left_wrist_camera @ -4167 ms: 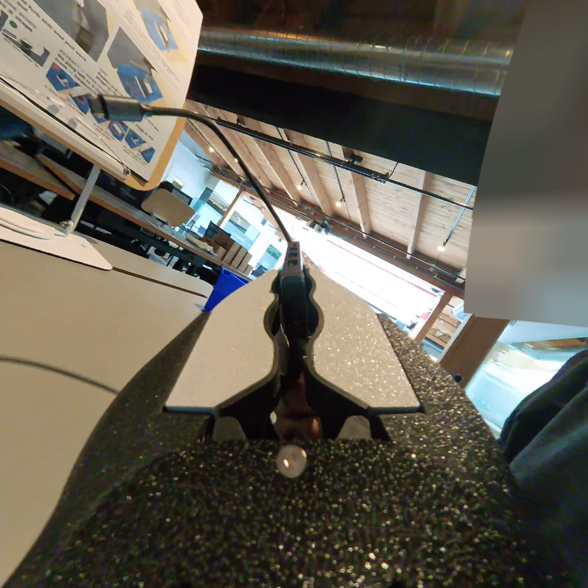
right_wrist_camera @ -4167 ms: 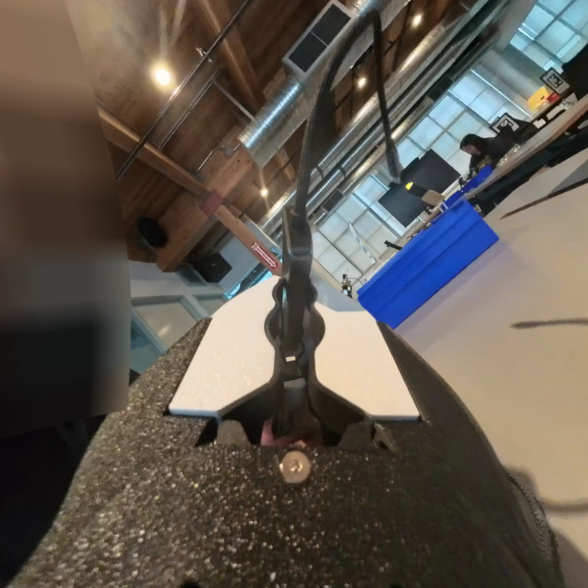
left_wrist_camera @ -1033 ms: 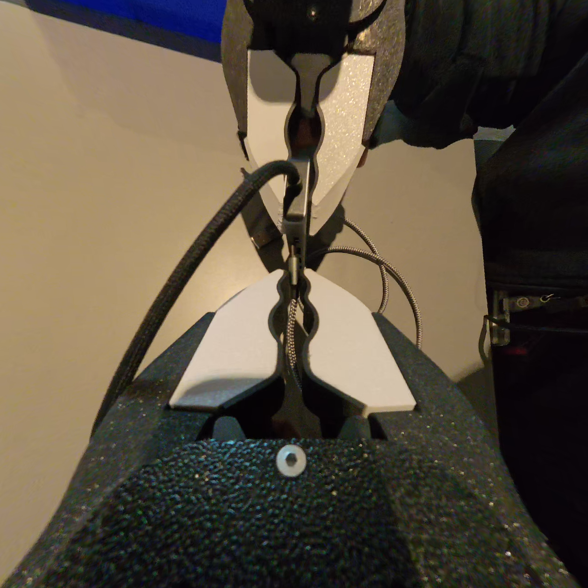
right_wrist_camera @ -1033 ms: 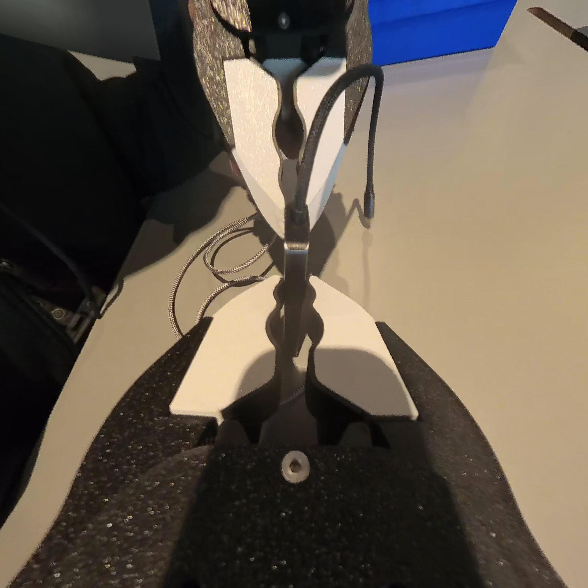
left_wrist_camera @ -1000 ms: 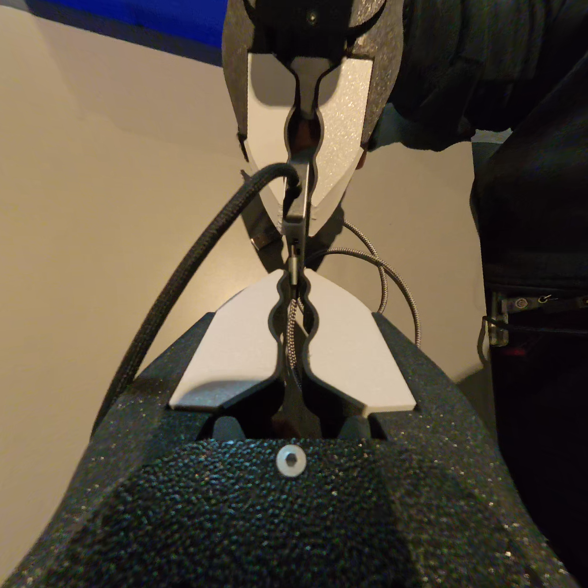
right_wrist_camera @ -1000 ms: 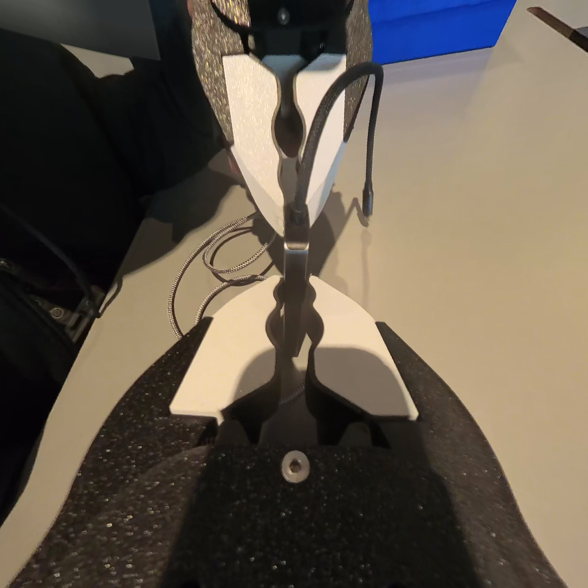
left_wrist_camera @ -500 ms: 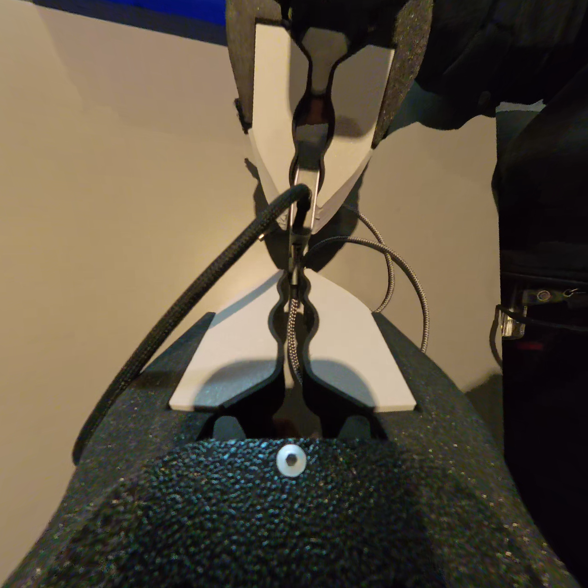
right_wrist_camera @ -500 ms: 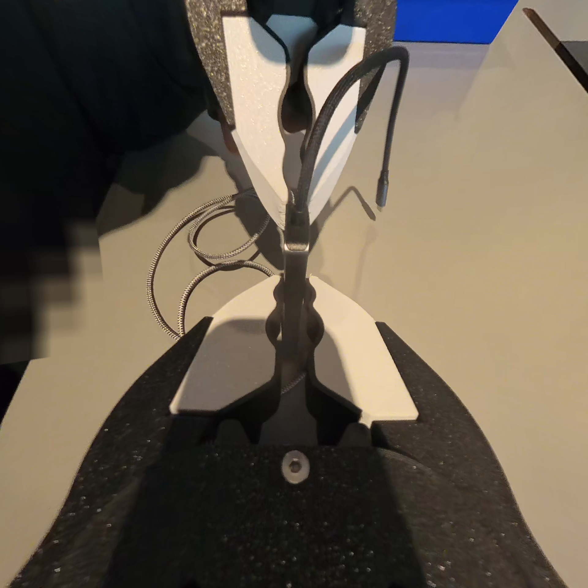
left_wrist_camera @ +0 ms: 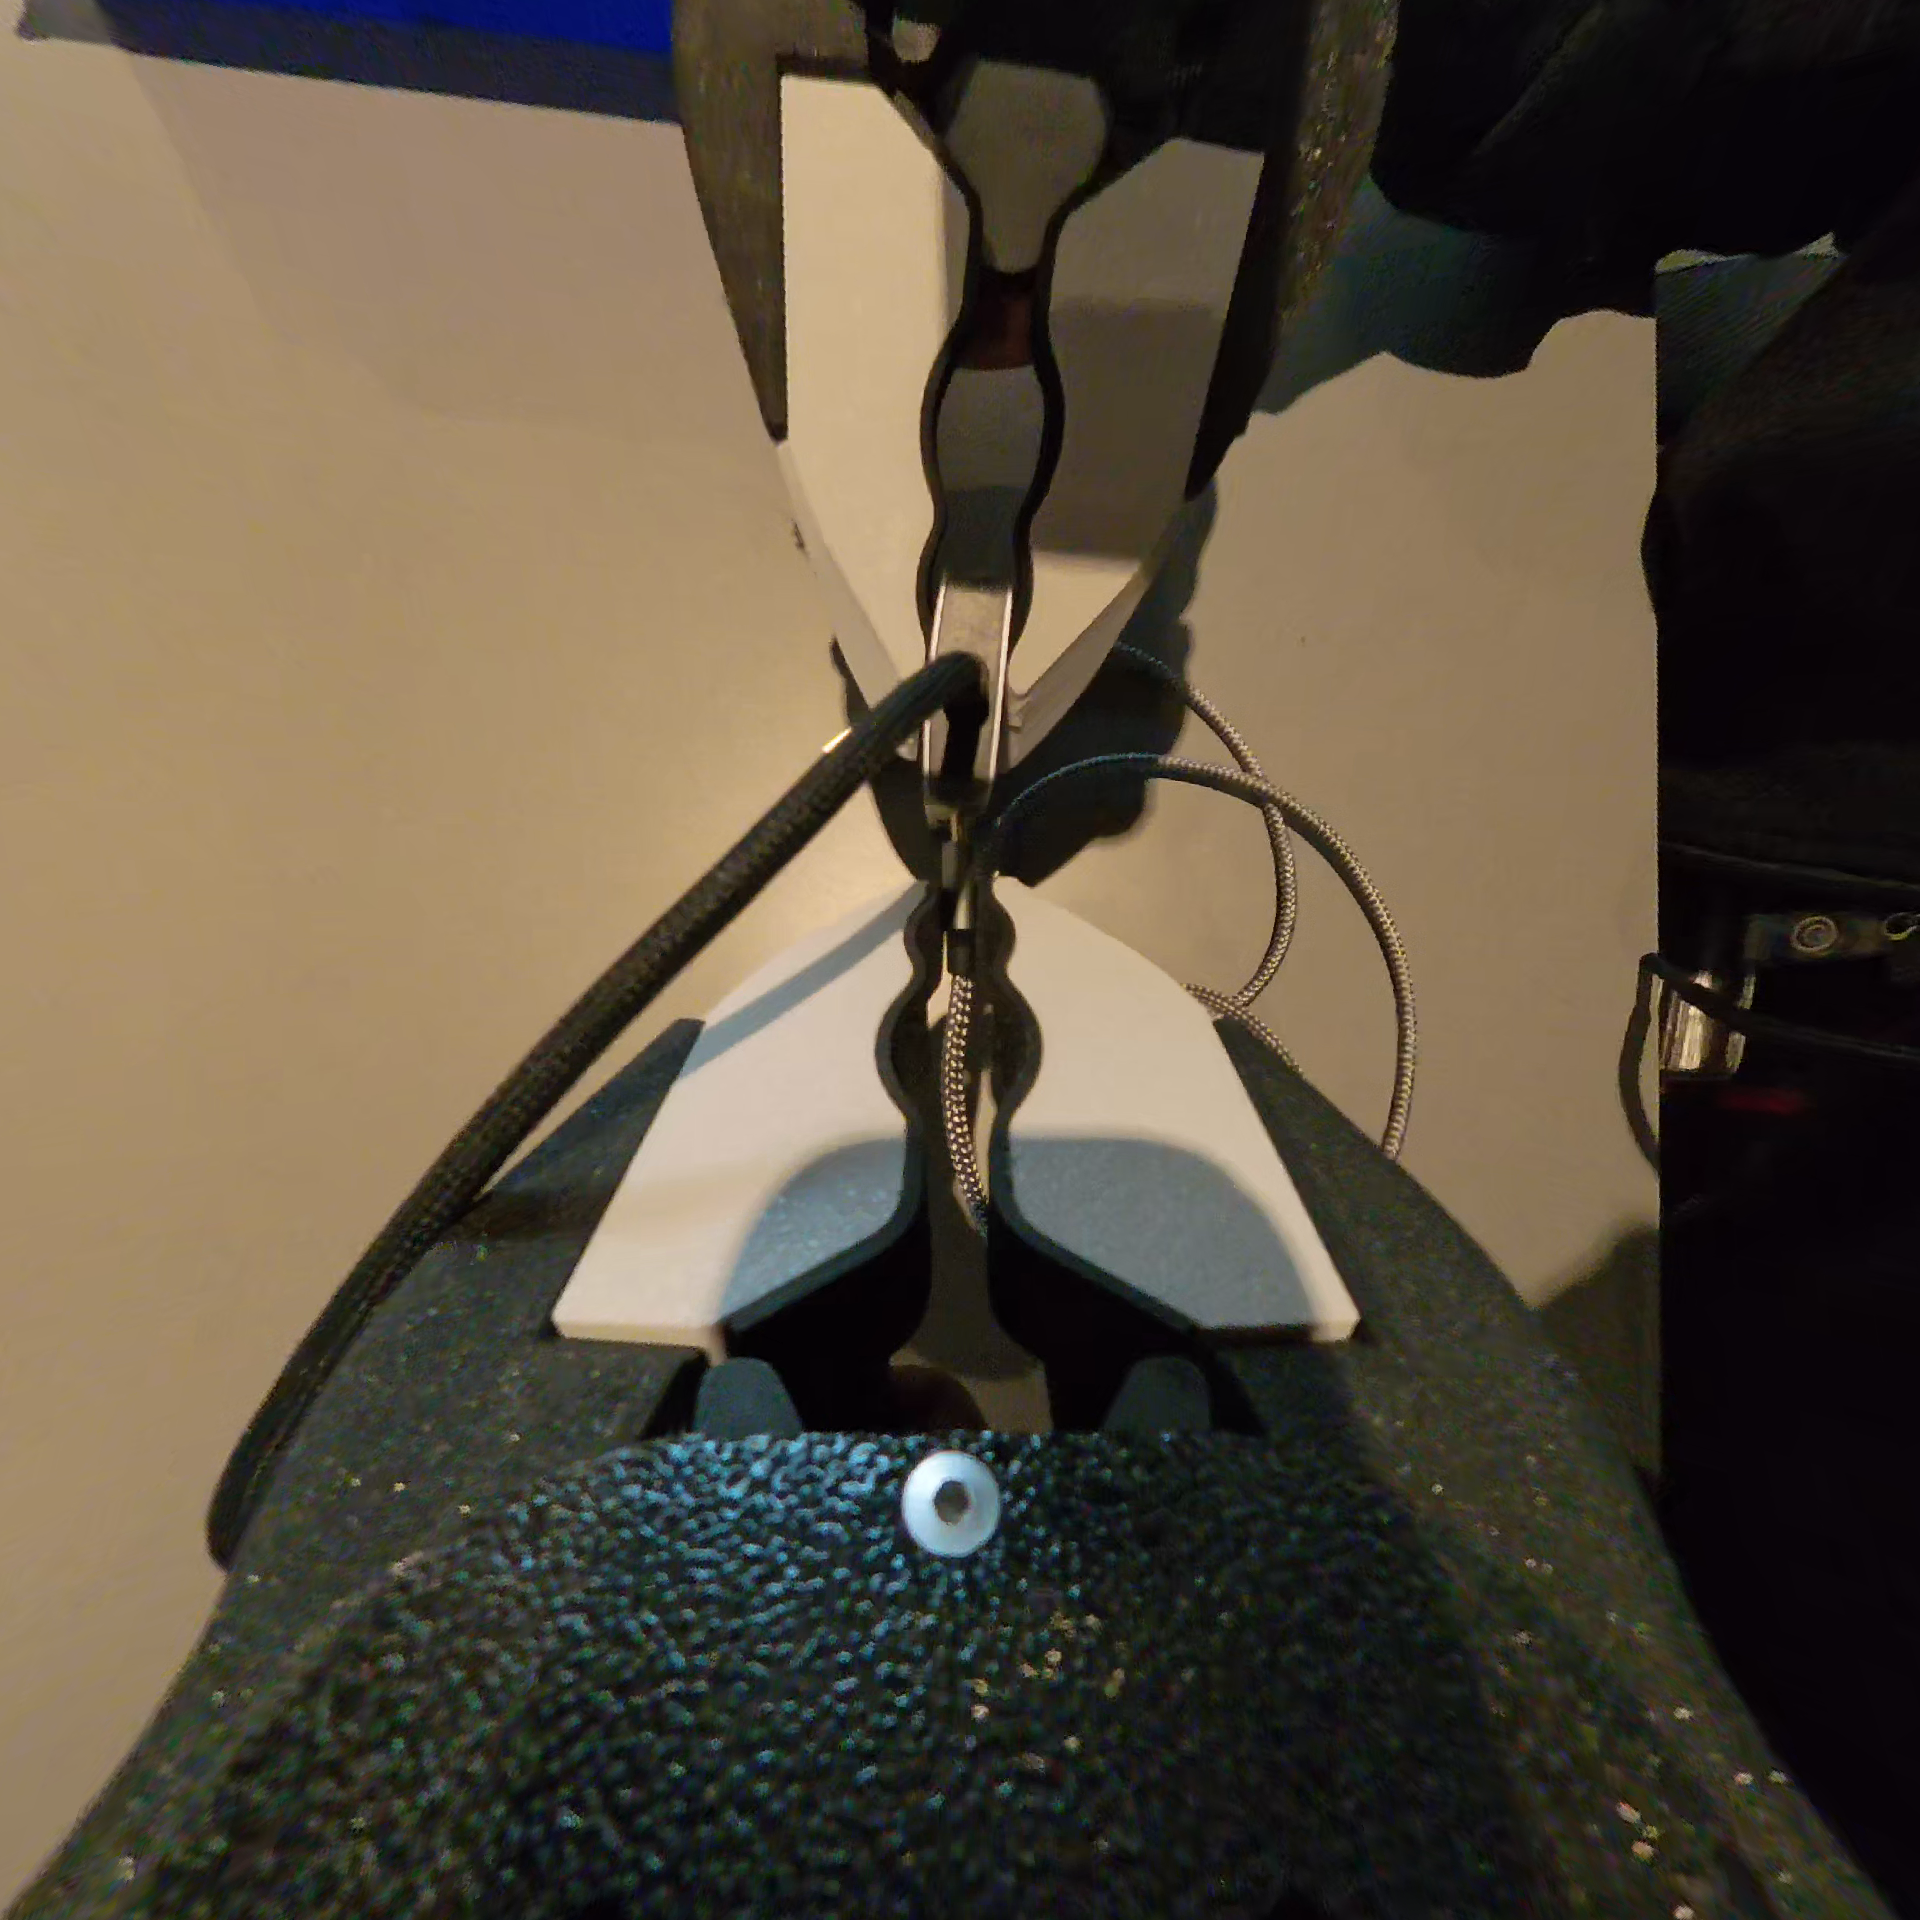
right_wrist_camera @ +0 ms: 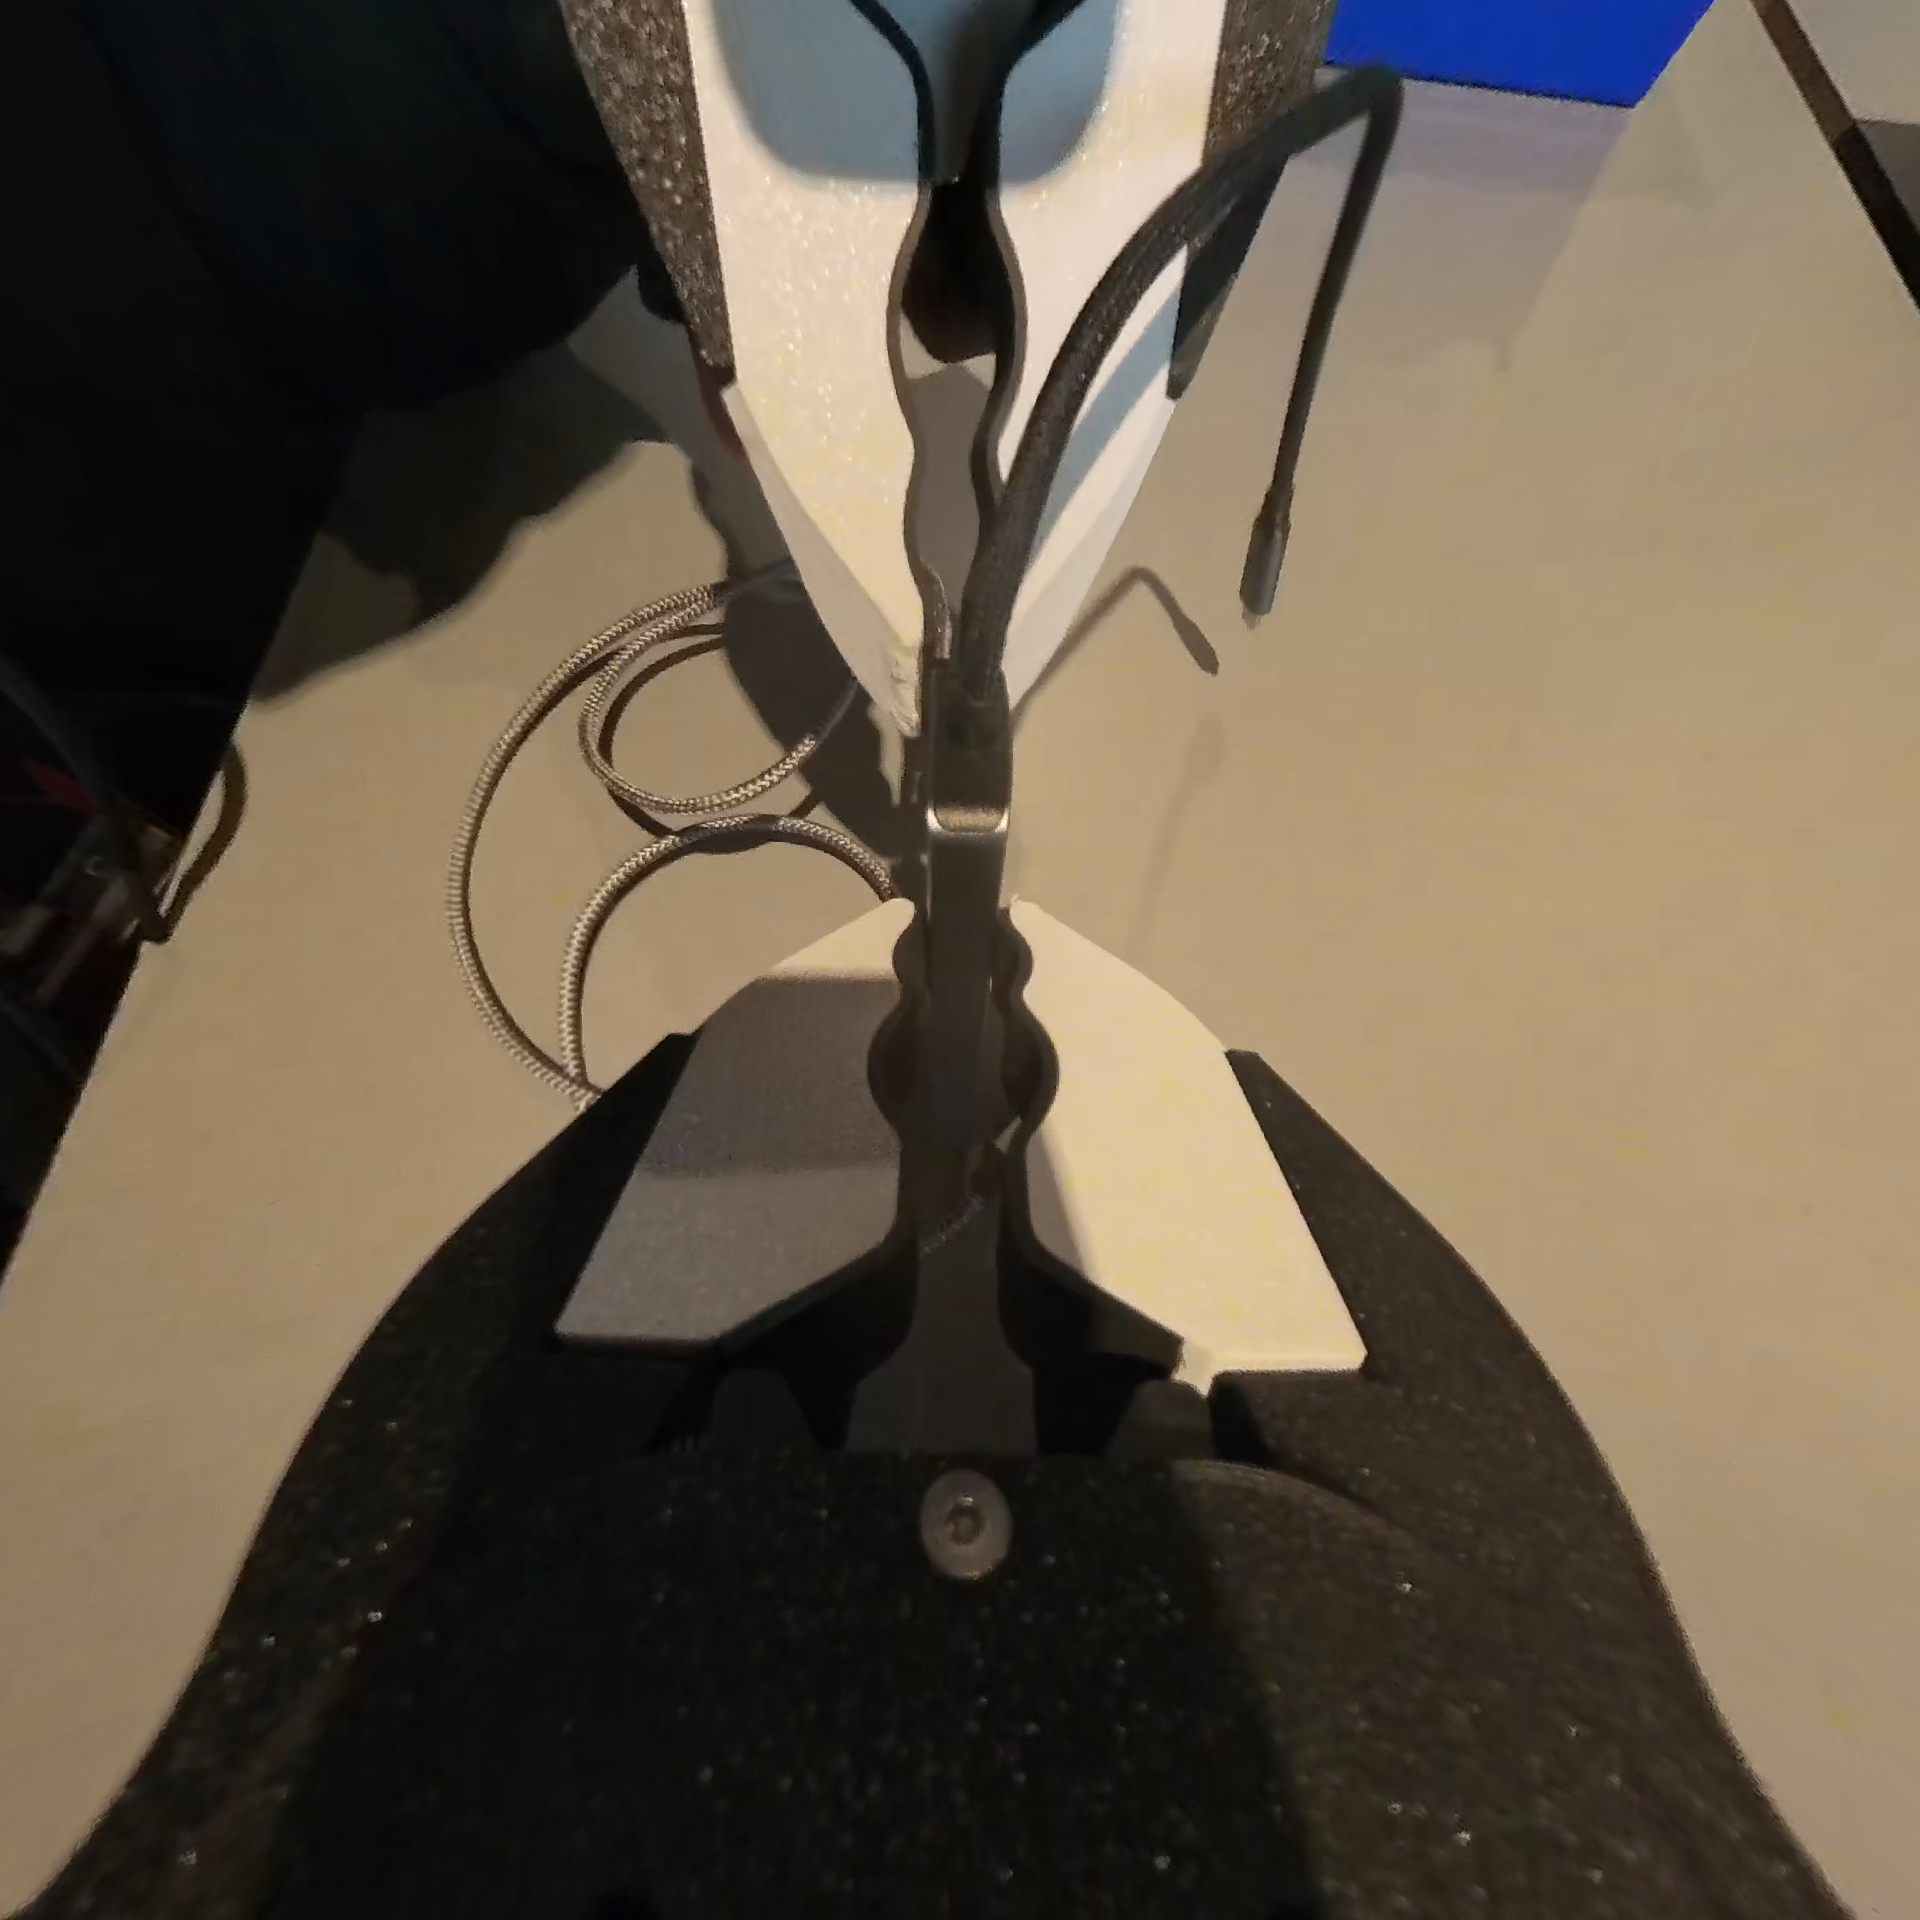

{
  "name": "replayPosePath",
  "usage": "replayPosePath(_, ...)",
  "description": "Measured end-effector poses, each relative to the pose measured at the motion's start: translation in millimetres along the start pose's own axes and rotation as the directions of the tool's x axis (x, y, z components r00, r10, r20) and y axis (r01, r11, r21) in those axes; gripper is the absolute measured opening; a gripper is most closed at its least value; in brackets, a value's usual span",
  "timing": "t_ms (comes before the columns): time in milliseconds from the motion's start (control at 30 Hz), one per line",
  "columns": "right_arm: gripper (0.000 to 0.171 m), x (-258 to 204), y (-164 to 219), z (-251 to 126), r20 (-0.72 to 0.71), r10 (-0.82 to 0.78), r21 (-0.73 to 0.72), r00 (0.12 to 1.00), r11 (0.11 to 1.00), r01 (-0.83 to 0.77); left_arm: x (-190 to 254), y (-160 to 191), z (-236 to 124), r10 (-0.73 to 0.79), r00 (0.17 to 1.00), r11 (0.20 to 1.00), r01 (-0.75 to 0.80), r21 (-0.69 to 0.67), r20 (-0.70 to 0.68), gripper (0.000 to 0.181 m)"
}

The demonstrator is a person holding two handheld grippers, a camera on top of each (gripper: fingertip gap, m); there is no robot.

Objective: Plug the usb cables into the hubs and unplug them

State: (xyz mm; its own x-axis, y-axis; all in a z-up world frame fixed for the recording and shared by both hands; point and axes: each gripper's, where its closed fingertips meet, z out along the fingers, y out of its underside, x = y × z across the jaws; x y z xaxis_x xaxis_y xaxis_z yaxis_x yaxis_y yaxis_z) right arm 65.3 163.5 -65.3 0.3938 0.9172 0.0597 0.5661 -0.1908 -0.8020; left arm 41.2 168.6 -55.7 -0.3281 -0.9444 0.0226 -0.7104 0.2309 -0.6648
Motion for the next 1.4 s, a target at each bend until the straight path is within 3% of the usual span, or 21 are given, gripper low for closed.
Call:
replayPosePath(800,0.011,-6,-3,4,0.031,-0.081,-0.161,0.996,0.983,0.085,5,4,0,0.068,0.998,0.997,-0.069,-0.036,-0.015,0.006)
replayPosePath(1133,0.012,-1,-24,-4,0.0,-0.051,0.045,0.999,0.998,0.051,-1,5,-3,0.023,1.0,1.0,-0.023,0.0,0.001,0.005)
replayPosePath(1400,0.011,-1,-28,-3,0.02,-0.04,0.064,0.999,0.997,0.038,-1,7,-5,0.034,0.999,0.999,-0.034,-0.012,0.007,0.006)
